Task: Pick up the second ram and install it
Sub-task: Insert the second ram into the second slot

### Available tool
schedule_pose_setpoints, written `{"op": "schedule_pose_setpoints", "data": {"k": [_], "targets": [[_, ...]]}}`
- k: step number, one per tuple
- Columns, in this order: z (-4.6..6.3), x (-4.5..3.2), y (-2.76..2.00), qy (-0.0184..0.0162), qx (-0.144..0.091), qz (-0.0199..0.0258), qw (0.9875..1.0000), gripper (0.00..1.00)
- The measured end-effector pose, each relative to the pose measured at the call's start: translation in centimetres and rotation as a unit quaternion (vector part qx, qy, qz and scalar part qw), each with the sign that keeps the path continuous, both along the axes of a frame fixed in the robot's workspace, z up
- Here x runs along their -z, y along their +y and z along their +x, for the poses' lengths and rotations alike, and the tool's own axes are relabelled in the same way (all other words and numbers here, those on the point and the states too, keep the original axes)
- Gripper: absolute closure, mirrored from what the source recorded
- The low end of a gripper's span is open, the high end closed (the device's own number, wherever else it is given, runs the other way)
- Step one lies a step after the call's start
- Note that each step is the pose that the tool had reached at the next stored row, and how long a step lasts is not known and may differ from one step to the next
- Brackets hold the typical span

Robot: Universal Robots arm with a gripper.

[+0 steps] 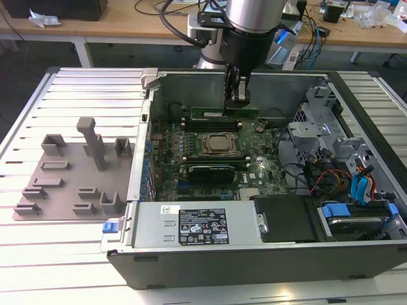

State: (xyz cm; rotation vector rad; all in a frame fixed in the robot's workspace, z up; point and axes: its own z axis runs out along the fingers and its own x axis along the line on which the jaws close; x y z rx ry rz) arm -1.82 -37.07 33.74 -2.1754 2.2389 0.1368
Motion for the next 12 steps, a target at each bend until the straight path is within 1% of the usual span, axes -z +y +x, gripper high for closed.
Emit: {"op": "schedule_pose_setpoints", "data": {"k": [9,12], "targets": [[0.0,1.01,0.63,0.0,0.0,0.0,1.0,0.87],[0.0,1.27,0.92,0.0,0.0,0.0,1.0,0.87]]}}
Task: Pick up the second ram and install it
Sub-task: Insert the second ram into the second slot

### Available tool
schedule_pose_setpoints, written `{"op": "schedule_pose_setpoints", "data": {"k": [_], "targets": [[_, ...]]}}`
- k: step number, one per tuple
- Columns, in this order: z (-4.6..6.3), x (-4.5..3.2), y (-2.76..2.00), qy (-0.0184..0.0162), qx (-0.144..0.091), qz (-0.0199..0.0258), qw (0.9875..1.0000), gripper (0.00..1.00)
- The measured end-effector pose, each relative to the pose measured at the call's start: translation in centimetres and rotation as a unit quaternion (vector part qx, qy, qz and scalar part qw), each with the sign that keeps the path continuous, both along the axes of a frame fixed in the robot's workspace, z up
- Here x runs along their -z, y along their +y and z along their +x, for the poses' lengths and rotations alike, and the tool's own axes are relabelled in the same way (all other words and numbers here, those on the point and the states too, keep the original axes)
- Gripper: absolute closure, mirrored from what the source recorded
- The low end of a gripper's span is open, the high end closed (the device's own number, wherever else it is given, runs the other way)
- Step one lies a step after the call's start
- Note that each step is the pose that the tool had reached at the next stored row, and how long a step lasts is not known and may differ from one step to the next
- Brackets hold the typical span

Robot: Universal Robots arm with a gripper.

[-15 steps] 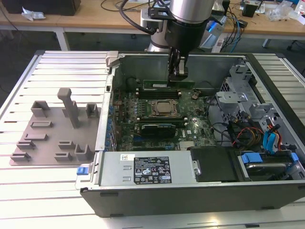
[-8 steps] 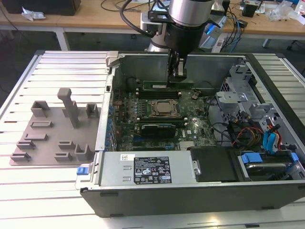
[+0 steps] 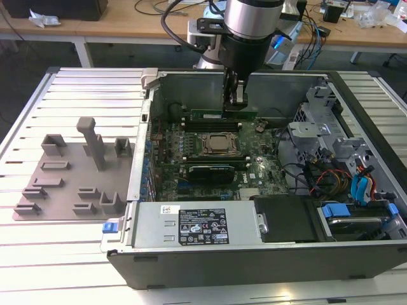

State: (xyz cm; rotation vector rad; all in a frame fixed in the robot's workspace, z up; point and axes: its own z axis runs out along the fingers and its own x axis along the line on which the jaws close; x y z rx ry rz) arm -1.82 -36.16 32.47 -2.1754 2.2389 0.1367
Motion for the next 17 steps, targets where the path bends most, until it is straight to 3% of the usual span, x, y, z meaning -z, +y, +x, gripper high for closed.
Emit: {"op": "schedule_pose_setpoints", "data": {"k": [9,17], "targets": [[0.0,0.8,1.03,0.0,0.0,0.0,1.0,0.87],[0.0,1.56,1.57,0.0,0.0,-0.0001,1.0,0.87]]}}
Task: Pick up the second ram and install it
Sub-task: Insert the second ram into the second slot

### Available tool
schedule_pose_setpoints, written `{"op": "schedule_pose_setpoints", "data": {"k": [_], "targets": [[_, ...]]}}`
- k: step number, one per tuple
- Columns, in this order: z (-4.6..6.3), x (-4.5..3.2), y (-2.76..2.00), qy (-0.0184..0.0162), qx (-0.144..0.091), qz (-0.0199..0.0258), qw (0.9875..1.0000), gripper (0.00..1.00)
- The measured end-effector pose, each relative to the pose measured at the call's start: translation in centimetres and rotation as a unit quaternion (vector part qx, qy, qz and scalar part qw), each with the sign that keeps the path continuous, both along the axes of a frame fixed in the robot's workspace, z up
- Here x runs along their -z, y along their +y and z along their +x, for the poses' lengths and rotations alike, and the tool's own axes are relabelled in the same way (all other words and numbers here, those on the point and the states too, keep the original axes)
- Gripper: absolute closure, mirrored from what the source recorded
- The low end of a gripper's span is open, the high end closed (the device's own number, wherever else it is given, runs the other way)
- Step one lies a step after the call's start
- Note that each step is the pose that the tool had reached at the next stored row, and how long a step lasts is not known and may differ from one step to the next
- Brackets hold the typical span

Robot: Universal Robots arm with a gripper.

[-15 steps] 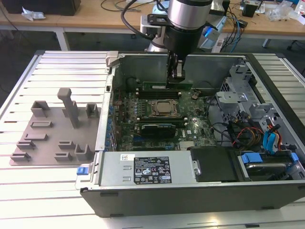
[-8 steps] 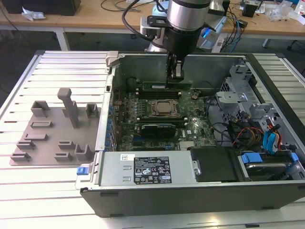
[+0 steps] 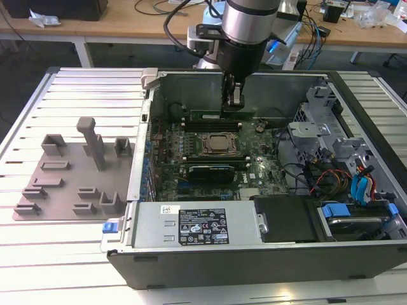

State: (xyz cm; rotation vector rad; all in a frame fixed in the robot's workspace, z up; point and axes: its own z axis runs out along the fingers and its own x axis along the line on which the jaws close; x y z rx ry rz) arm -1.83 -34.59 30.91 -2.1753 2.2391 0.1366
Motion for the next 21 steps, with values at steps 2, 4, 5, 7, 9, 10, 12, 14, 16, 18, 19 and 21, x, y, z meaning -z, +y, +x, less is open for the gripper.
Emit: {"op": "schedule_pose_setpoints", "data": {"k": [2,4,5,7,9,10,12,14,16,18,19,21], "targets": [[0.0,0.24,0.09,0.0,0.0,0.0001,1.0,0.87],[0.0,0.46,0.04,0.0,0.0,0.0001,1.0,0.87],[0.0,0.54,-0.02,0.0,0.0,0.0001,1.0,0.87],[0.0,0.96,-0.59,0.0,0.0,0.0001,1.0,0.87],[0.0,1.33,-1.6,0.0,0.0,0.0001,1.0,0.87],[0.0,1.39,-1.78,0.0,0.0,0.0001,1.0,0.87],[0.0,1.74,-2.8,0.0,0.0,0.0001,1.0,0.87],[0.0,1.78,-2.87,0.0,0.0,0.0001,1.0,0.87],[0.0,1.78,-2.87,0.0,0.0,0.0001,1.0,0.87],[0.0,1.78,-2.87,0.0,0.0,0.0001,1.0,0.87],[0.0,1.83,-2.87,0.0,0.0,0.0001,1.0,0.87],[0.0,2.13,-2.87,0.0,0.0,0.0,1.0,0.87]]}}
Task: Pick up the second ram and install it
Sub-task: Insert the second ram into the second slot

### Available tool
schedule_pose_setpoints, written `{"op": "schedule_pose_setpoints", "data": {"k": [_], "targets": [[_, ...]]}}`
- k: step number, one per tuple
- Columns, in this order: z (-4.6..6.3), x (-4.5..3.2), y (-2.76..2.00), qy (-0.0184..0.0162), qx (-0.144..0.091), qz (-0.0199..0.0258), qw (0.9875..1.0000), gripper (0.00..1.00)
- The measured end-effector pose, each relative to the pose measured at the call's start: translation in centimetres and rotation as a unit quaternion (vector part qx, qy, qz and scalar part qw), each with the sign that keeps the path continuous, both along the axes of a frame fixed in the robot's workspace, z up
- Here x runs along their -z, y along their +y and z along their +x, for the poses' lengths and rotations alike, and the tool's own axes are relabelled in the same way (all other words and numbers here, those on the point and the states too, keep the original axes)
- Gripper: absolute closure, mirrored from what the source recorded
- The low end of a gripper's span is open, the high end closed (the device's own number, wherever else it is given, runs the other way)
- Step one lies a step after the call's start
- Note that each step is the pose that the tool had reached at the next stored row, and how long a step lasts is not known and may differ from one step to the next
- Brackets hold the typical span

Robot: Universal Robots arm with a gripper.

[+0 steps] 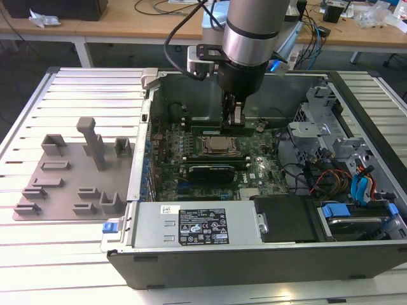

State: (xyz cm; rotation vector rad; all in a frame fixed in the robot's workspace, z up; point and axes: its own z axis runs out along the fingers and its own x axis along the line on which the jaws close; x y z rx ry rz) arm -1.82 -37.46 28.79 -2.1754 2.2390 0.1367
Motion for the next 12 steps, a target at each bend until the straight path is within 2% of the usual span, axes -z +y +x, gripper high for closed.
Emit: {"op": "schedule_pose_setpoints", "data": {"k": [2,3,5,8,11,12], "targets": [[0.0,0.87,-0.01,0.0,0.0,0.0,1.0,0.87],[0.0,1.5,-0.42,0.0,0.0,0.0001,1.0,0.87],[-0.5,2.46,-0.53,0.0,0.0,0.0,1.0,0.87],[-0.5,3.96,-0.86,0.0,0.0,0.0,1.0,0.87],[-0.5,4.82,-0.9,0.0,0.0,-0.001,1.0,0.87],[-0.5,5.0,-0.9,0.0,0.0,-0.0042,1.0,0.87]]}}
